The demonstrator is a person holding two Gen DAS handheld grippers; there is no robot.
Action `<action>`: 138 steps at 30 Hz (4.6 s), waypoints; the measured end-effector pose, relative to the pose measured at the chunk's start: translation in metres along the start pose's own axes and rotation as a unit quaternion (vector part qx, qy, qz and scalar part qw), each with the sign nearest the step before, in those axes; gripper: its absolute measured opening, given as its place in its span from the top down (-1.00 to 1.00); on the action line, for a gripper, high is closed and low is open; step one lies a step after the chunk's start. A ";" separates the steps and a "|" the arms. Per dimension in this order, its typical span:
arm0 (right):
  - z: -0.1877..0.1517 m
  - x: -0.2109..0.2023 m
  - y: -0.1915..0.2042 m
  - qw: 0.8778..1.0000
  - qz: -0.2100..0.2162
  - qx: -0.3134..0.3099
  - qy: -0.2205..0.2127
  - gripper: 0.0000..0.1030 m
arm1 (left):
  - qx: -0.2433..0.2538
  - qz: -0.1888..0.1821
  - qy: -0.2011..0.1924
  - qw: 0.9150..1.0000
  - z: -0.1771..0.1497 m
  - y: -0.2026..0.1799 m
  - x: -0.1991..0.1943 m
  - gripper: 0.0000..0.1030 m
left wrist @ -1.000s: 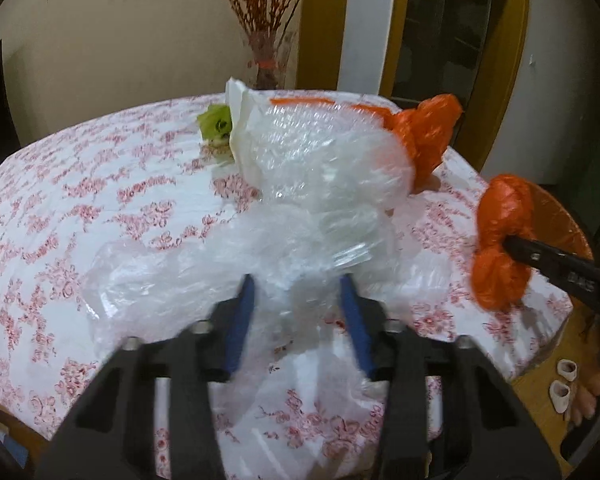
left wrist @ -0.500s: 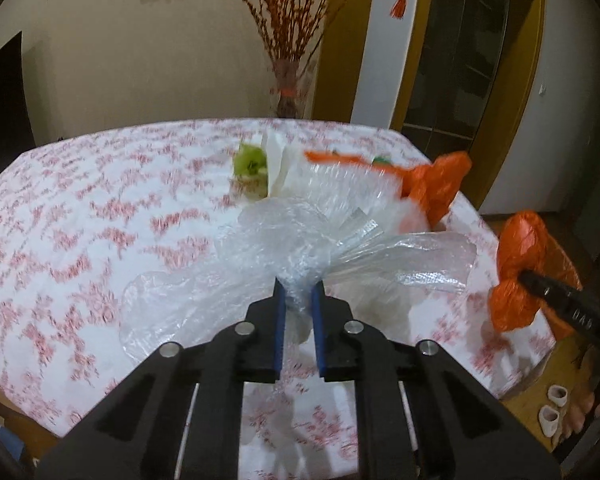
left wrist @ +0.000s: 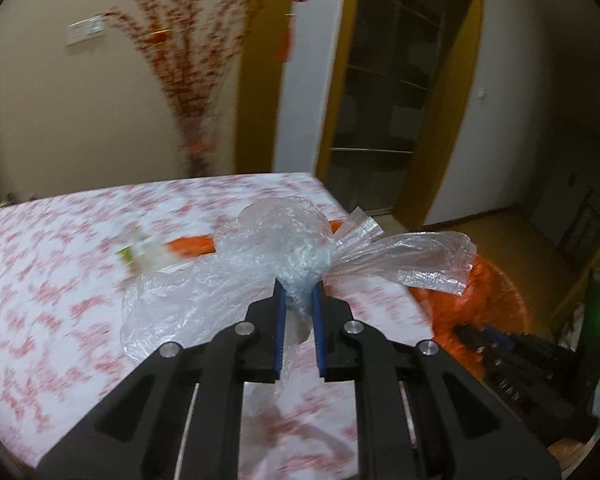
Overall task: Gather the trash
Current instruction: 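Carry both bags over the orange basket and open both tools to drop them, then move both open tools back over the remaining bags on the table, then grasp the clear bubble-wrap bag with the left tool while the right tool grasps an orange bag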
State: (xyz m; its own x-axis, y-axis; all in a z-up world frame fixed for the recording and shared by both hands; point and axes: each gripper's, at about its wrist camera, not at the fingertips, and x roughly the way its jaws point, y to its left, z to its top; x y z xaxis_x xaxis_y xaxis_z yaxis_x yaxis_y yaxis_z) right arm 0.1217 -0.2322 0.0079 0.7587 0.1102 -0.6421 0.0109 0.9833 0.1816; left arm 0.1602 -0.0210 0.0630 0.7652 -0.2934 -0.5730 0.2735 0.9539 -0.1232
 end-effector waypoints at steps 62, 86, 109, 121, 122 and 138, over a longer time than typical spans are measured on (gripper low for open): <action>0.004 -0.003 -0.202 0.984 -0.134 0.121 -0.005 0.36 | 0.054 -0.151 0.137 0.978 -0.005 -0.223 0.188 0.17; 0.011 -0.013 -0.123 0.993 -0.103 0.055 -0.021 0.19 | 0.032 -0.051 0.085 0.995 -0.017 -0.110 0.108 0.04; -0.008 0.016 -0.014 0.999 -0.037 -0.021 0.009 0.07 | -0.048 0.099 0.049 0.993 -0.081 0.064 0.040 -0.33; -0.009 0.024 0.013 0.999 -0.022 -0.044 0.019 0.07 | -0.073 0.087 0.081 0.990 -0.096 0.069 0.065 0.27; -0.008 0.025 0.017 0.999 -0.019 -0.048 0.019 0.07 | -0.070 0.086 0.078 0.991 -0.096 0.069 0.062 0.29; 0.047 0.087 0.101 0.998 0.066 -0.008 0.013 0.07 | -0.098 0.150 0.034 0.983 -0.077 0.137 0.018 0.28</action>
State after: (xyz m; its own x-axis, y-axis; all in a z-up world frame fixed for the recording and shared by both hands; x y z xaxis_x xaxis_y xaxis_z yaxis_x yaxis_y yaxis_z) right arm 0.2200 -0.1303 0.0053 0.7352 0.2420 -0.6332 -0.0979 0.9622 0.2542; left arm 0.1670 0.1090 -0.0268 0.7523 0.0017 -0.6588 -0.0816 0.9925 -0.0906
